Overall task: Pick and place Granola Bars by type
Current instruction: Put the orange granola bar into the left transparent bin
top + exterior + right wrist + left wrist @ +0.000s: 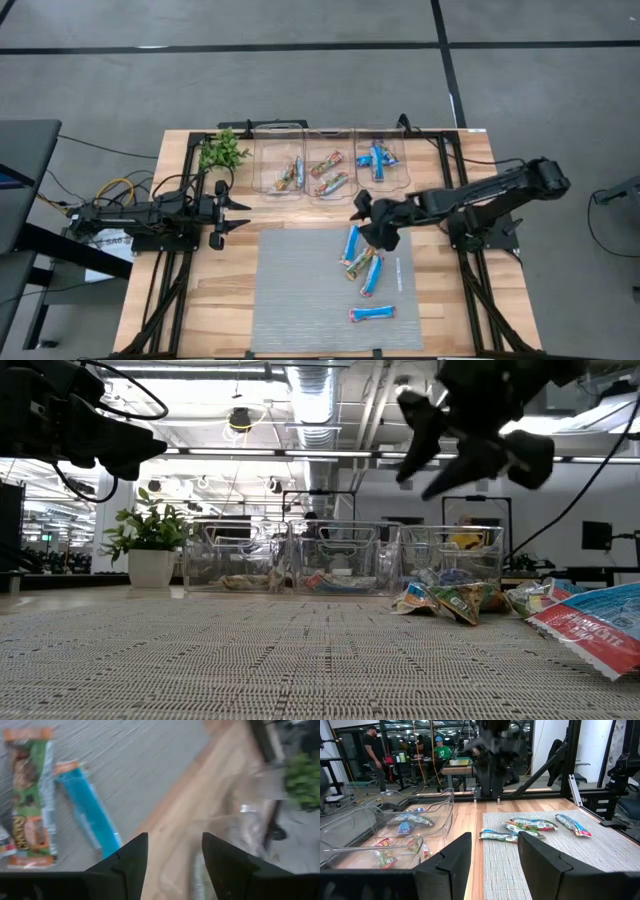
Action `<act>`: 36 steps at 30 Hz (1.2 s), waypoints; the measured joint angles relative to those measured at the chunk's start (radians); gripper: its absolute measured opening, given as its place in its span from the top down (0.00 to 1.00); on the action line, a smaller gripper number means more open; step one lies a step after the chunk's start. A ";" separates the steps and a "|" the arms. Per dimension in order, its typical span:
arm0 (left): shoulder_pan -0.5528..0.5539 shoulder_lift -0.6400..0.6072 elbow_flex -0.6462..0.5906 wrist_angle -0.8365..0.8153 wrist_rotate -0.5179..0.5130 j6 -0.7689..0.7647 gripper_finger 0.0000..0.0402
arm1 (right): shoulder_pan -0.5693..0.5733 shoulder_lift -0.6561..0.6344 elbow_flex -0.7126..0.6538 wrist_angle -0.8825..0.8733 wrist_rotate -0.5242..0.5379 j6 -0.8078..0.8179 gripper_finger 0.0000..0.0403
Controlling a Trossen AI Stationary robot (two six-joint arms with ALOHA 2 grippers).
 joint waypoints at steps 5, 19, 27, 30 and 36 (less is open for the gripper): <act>0.000 0.000 0.000 0.000 0.000 0.000 0.62 | 0.012 0.083 0.002 -0.010 0.001 0.000 0.56; 0.000 0.000 0.000 0.000 0.000 0.000 0.62 | 0.033 0.293 0.128 -0.168 -0.049 0.005 0.57; 0.000 0.000 0.000 0.000 0.000 0.000 0.62 | 0.039 0.323 0.146 -0.184 -0.076 0.017 0.52; 0.000 0.000 0.000 0.000 0.000 0.000 0.62 | 0.038 0.323 0.146 -0.187 -0.076 0.017 0.49; 0.000 0.000 0.000 0.000 0.000 0.000 0.62 | 0.038 0.368 0.149 -0.176 -0.082 0.016 0.44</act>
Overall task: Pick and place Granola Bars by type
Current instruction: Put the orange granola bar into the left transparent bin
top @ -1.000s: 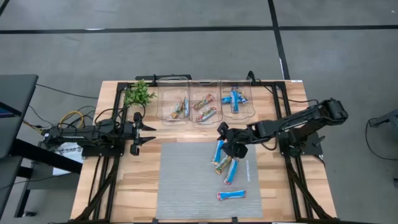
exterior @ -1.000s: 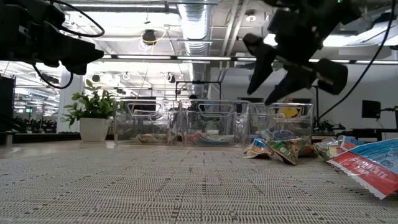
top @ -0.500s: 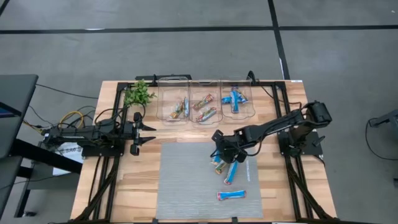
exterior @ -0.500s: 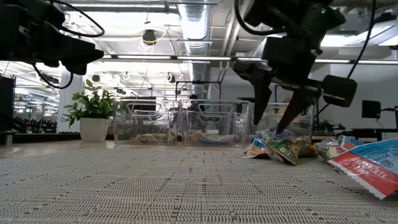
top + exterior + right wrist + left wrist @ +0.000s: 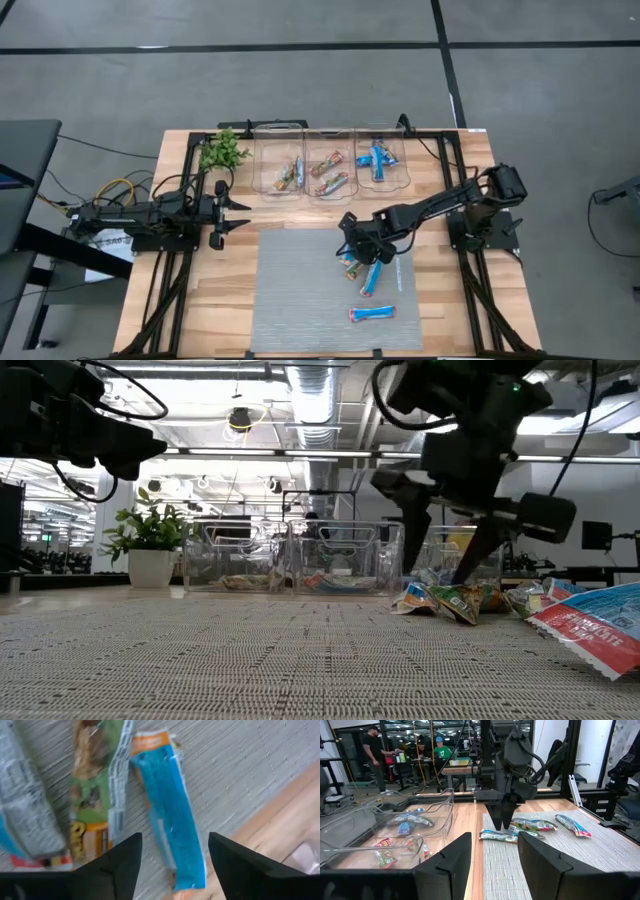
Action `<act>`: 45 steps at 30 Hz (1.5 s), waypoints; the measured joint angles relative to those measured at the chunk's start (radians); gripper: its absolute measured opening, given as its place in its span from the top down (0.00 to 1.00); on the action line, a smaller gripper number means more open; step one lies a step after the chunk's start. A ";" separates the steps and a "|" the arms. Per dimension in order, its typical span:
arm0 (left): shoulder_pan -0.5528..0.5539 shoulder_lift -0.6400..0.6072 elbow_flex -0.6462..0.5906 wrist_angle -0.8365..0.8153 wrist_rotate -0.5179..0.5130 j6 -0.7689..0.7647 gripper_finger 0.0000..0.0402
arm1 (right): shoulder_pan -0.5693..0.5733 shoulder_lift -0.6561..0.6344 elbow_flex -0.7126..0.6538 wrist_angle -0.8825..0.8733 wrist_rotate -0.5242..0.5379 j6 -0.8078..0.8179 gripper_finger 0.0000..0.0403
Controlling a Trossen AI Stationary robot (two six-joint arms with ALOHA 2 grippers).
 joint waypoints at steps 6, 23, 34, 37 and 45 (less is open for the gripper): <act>0.000 0.000 0.000 0.000 0.000 0.000 0.62 | -0.001 0.072 0.035 0.034 0.001 0.002 0.45; 0.000 0.000 0.000 0.000 0.000 0.000 0.62 | -0.003 0.099 0.051 0.026 -0.014 0.140 0.84; 0.000 0.000 0.000 0.000 0.000 0.000 0.62 | -0.004 0.008 0.049 0.128 -0.170 0.320 0.99; 0.000 0.000 0.000 0.000 0.000 0.000 0.62 | -0.015 -0.032 0.049 0.204 -0.209 0.375 1.00; 0.000 0.000 0.000 0.000 0.000 0.000 0.62 | -0.075 -0.128 0.050 0.454 -0.274 0.568 0.99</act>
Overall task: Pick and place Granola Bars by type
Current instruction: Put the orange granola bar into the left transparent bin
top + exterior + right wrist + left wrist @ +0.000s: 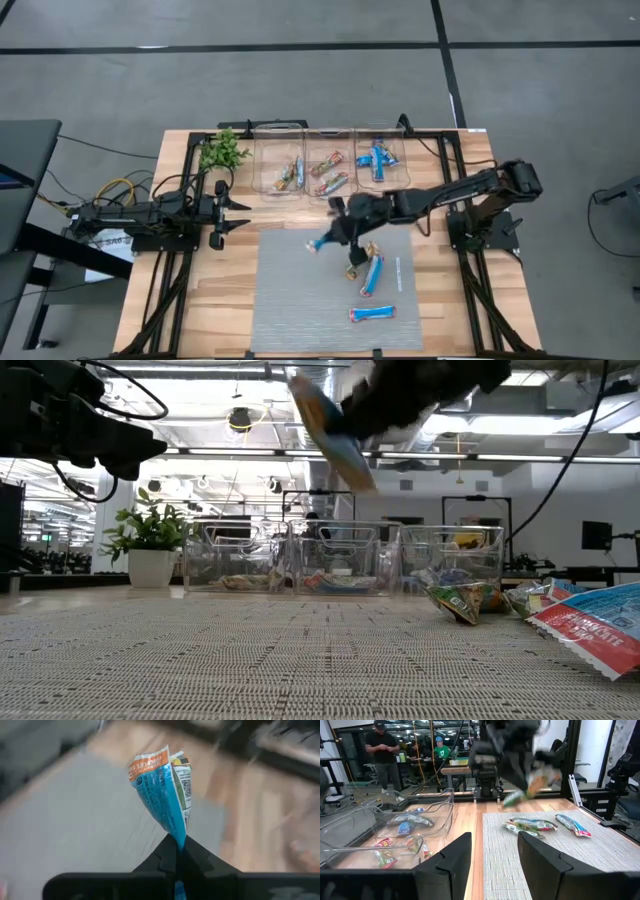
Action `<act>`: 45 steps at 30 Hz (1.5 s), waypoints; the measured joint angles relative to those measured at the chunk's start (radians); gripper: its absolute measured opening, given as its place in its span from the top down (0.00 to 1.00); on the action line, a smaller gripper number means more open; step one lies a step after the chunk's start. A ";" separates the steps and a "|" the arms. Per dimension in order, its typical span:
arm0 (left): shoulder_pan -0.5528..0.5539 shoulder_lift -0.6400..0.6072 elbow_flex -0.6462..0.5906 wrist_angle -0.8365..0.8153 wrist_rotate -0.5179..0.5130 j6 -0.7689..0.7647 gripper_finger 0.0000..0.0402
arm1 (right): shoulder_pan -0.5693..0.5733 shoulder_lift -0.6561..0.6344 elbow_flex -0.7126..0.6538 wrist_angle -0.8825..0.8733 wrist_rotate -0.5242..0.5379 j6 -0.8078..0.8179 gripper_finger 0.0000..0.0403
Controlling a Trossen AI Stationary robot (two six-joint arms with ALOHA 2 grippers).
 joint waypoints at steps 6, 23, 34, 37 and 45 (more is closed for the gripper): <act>0.000 0.000 0.000 0.000 0.000 0.000 0.62 | -0.054 -0.047 0.000 0.196 -0.001 0.220 0.99; 0.000 0.000 0.000 0.000 0.000 0.000 0.62 | -0.130 -0.033 0.000 0.298 -0.014 0.256 0.99; 0.000 0.000 0.000 0.000 0.000 0.000 0.62 | -0.277 0.153 0.264 0.240 0.014 0.212 0.99; 0.000 0.000 0.000 0.000 0.000 0.000 0.62 | -0.318 0.239 0.379 0.187 0.014 0.210 0.99; 0.000 0.000 0.000 0.000 -0.001 0.000 0.62 | -0.385 0.455 0.694 -0.067 0.017 0.210 0.99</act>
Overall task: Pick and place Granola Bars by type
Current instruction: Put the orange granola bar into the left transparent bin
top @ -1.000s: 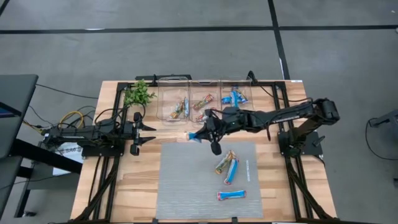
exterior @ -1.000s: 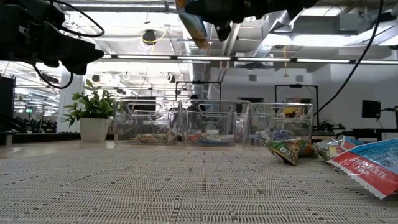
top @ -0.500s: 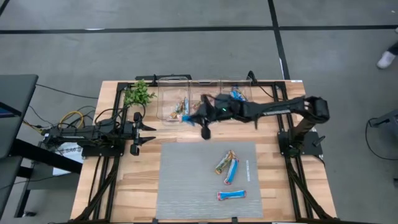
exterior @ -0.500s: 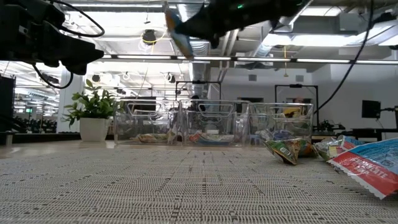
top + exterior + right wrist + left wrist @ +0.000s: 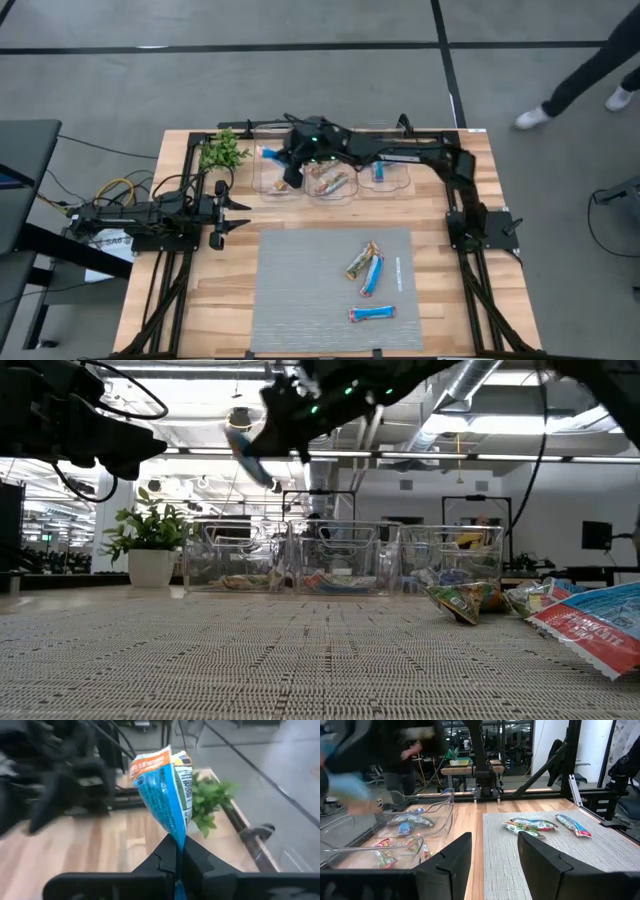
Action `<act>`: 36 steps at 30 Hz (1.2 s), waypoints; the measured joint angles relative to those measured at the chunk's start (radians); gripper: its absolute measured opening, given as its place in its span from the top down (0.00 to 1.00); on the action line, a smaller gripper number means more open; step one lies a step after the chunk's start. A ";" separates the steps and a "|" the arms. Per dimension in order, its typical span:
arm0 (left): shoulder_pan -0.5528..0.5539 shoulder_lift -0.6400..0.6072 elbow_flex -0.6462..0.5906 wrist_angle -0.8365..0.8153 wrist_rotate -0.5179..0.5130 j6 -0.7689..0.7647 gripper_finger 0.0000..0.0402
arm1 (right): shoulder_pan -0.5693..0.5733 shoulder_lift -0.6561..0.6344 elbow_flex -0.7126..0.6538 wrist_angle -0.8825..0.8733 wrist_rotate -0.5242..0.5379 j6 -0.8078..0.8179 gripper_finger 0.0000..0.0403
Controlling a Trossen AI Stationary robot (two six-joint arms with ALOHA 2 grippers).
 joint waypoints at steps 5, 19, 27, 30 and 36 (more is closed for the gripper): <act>0.000 0.000 0.000 0.000 0.000 0.000 0.62 | -0.018 0.107 0.132 -0.172 0.002 0.017 0.99; 0.000 0.000 0.000 0.000 0.000 0.000 0.62 | -0.025 0.199 0.196 -0.353 -0.001 0.105 0.98; 0.000 0.000 0.000 0.000 0.000 0.000 0.62 | -0.032 0.199 0.196 -0.348 0.001 0.105 0.84; 0.000 0.000 0.000 0.000 0.000 0.000 0.62 | -0.031 0.199 0.196 -0.346 -0.002 0.105 0.75; 0.000 0.000 0.000 0.000 0.000 0.000 0.62 | -0.031 0.198 0.196 -0.333 -0.018 0.108 0.60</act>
